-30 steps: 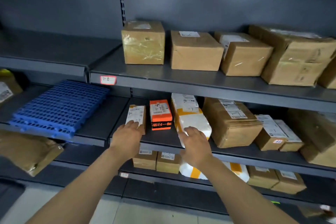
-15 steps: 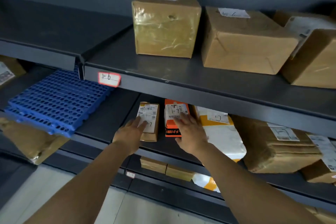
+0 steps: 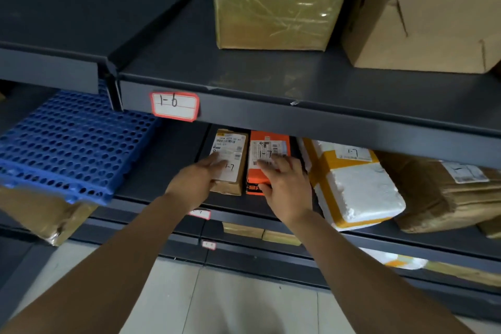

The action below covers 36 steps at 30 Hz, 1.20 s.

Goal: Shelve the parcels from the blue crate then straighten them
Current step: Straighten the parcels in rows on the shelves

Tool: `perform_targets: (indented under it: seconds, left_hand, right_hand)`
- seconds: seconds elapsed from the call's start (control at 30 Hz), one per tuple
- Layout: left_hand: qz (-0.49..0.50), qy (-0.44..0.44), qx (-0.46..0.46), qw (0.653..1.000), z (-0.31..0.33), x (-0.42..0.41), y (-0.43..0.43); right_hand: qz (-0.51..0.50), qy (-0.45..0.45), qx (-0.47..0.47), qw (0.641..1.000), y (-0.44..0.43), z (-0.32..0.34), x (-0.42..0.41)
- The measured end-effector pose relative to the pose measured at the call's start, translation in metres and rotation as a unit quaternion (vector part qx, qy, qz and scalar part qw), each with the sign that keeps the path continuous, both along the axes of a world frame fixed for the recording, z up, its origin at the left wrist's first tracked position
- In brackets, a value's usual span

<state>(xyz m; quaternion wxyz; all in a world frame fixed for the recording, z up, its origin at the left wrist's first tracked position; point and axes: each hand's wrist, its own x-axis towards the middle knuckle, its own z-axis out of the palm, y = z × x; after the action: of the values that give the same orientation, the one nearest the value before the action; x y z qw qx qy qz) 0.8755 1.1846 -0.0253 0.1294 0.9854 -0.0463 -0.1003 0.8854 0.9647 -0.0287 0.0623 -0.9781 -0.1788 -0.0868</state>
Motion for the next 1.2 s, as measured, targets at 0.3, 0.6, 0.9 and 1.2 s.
perform_targets:
  seconds: [0.3, 0.6, 0.9, 1.2]
  left_hand:
    - [-0.04, -0.017, -0.027, 0.999, -0.005, 0.004, -0.004]
    - [-0.068, 0.01, 0.162, 0.984, 0.027, 0.001, -0.024]
    - [-0.108, -0.093, 0.14, 0.98, 0.082, 0.008, -0.123]
    - [-0.123, -0.04, 0.087, 0.988, 0.074, -0.003, -0.254]
  right_hand:
    - [-0.032, -0.011, -0.01, 0.999, -0.001, 0.0, -0.006]
    - [-0.048, -0.006, -0.031, 0.998, -0.012, 0.016, -0.022]
    - [-0.131, -0.033, -0.048, 0.99, -0.126, 0.083, -0.032]
    - [-0.22, 0.096, -0.074, 0.968, -0.277, 0.096, -0.028]
